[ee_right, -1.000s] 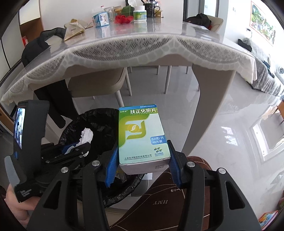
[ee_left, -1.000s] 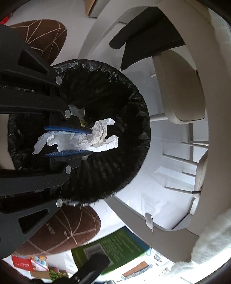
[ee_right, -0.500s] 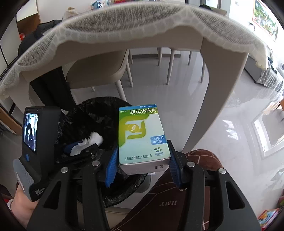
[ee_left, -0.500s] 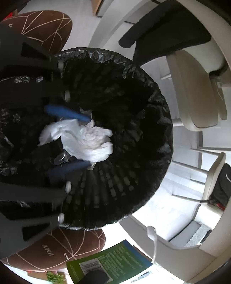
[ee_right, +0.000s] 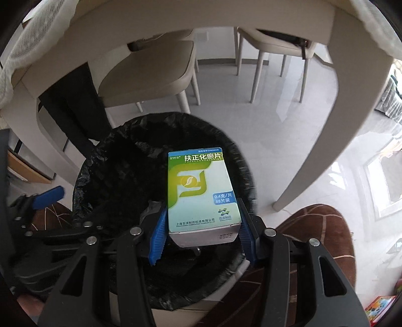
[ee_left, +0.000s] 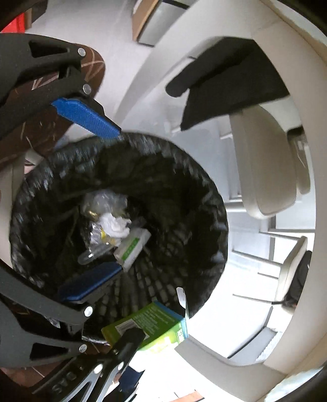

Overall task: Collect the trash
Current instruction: 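Open the left gripper over the bin while the right releases the medicine box, then move both grippers back over the table toward the gold bag and red net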

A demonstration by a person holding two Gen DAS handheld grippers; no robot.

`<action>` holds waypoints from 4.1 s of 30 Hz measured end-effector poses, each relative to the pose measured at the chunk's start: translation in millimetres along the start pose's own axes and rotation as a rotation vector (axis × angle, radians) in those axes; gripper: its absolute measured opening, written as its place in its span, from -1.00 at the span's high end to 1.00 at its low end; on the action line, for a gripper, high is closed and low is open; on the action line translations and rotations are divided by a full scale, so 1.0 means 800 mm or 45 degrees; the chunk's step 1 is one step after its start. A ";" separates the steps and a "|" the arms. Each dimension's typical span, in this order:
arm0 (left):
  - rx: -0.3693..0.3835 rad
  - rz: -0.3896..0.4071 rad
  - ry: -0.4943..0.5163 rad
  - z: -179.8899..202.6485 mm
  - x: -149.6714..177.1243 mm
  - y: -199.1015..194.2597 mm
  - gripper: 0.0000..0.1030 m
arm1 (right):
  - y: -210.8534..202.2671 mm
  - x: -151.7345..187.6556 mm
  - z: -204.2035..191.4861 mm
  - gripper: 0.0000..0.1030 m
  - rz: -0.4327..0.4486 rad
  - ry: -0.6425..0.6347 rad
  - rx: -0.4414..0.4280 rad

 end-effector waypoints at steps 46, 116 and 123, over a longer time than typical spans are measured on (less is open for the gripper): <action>-0.005 0.085 -0.128 -0.083 0.030 -0.071 -0.89 | -0.022 -0.015 -0.058 -0.85 0.113 -0.112 -0.004; -0.102 0.274 -0.239 -0.219 -0.361 -0.191 -0.88 | -0.141 -0.371 -0.111 -0.83 0.343 -0.071 -0.020; -0.062 0.213 -0.257 -0.237 -0.433 -0.150 -0.88 | -0.106 -0.415 -0.114 -0.71 0.278 -0.042 0.004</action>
Point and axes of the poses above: each gripper's, at about its wrist camera, not at the fingertips, and y roughly the way its jaws point, z to its right, x to its underside, the point moved 4 cm from there along y, roughly the way its jaws point, and after that the axes turned 15 degrees about y, right-handed, at the moved point
